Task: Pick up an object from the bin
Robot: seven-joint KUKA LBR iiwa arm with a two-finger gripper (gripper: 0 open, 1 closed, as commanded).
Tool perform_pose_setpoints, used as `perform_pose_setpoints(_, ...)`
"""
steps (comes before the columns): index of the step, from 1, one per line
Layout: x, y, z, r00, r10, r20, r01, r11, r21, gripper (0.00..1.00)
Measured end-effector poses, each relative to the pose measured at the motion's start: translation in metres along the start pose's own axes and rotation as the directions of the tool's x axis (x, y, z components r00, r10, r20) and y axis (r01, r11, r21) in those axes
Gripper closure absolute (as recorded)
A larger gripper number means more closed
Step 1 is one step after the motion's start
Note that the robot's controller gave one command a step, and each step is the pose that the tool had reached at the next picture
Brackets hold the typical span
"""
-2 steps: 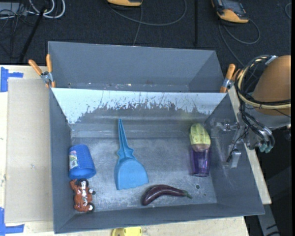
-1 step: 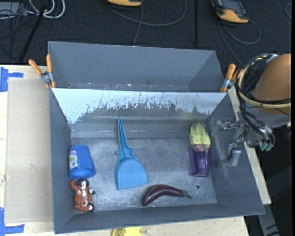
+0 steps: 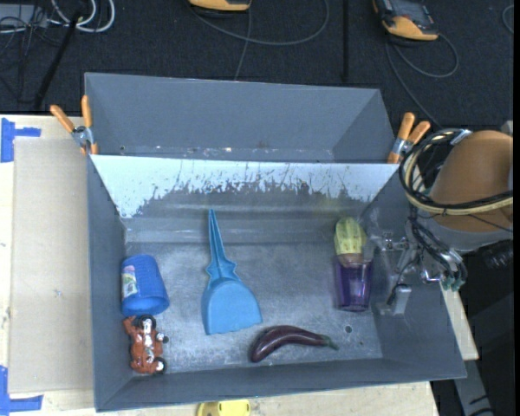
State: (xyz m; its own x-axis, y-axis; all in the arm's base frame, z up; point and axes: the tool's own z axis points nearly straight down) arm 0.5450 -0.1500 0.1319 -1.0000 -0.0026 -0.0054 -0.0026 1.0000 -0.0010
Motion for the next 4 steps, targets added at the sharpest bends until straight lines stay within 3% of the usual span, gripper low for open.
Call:
perform_pose_setpoints(1, -0.0489, 0.0326, 0.0481, 0.999, -0.005, 0.034, 0.004, 1.0, 0.004, 1.0)
perform_pose_setpoints(2, -0.0478, 0.0337, 0.0499, 1.0, -0.007, 0.03, 0.007, 1.0, 0.002, 0.0)
perform_pose_setpoints(3, -0.0478, 0.0313, 0.0488, 1.0, -0.008, 0.03, 0.007, 1.0, 0.006, 1.0)
perform_pose_setpoints(4, -0.0478, 0.0313, 0.0488, 1.0, -0.008, 0.03, 0.008, 1.0, 0.006, 1.0)
